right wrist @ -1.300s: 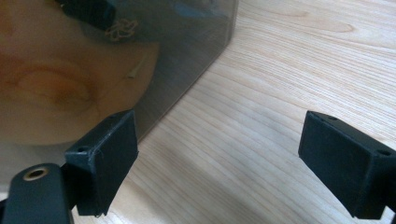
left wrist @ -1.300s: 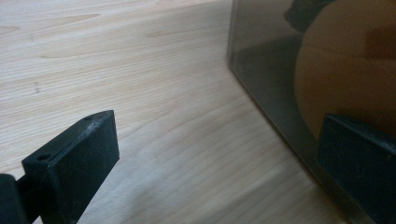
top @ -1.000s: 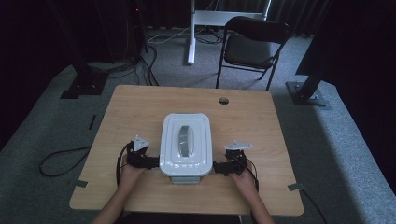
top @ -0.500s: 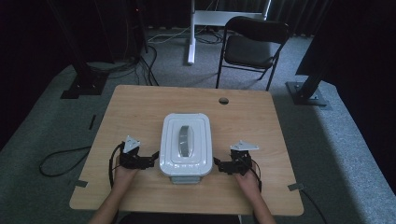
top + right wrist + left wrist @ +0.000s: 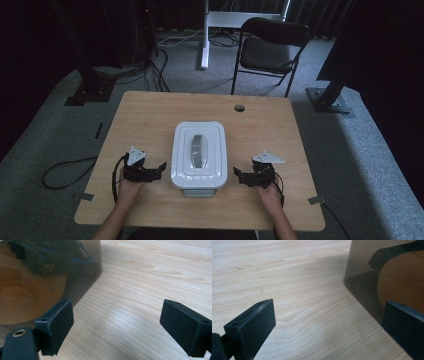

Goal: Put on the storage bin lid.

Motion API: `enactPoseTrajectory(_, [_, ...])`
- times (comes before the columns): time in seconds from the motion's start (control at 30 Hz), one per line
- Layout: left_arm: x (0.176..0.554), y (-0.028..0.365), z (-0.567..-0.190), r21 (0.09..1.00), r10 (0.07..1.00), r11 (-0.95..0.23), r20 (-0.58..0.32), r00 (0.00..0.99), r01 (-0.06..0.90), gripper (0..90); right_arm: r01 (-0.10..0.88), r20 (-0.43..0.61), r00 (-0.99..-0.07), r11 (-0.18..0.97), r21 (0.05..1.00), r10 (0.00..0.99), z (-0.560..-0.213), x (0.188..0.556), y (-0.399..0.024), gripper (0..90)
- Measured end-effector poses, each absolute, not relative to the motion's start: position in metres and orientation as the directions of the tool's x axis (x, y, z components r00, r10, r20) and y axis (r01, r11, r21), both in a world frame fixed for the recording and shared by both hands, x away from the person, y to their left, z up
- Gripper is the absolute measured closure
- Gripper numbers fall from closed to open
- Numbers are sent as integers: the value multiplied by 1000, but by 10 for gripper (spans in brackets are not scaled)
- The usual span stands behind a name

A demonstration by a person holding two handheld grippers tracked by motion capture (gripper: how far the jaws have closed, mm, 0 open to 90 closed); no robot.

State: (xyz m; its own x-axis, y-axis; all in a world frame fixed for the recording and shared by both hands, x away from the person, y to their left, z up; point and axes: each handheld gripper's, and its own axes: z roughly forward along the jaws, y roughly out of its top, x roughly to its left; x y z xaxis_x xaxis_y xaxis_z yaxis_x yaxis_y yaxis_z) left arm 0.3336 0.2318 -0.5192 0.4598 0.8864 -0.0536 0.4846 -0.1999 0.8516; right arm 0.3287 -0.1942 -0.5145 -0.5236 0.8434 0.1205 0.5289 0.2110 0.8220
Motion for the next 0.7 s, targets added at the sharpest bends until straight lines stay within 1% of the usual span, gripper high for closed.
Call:
enactPoseTrajectory(0.33, [327,255,-522,854,913,-162,-60,402,494,2,540,119,-479,185,821,870,-519,324,-214,112])
enactPoseTrajectory(0.7, [324,272,-527,844,927,-148,-64,371,515,2,550,130,-432,146,822,893,-520,322,-236,112])
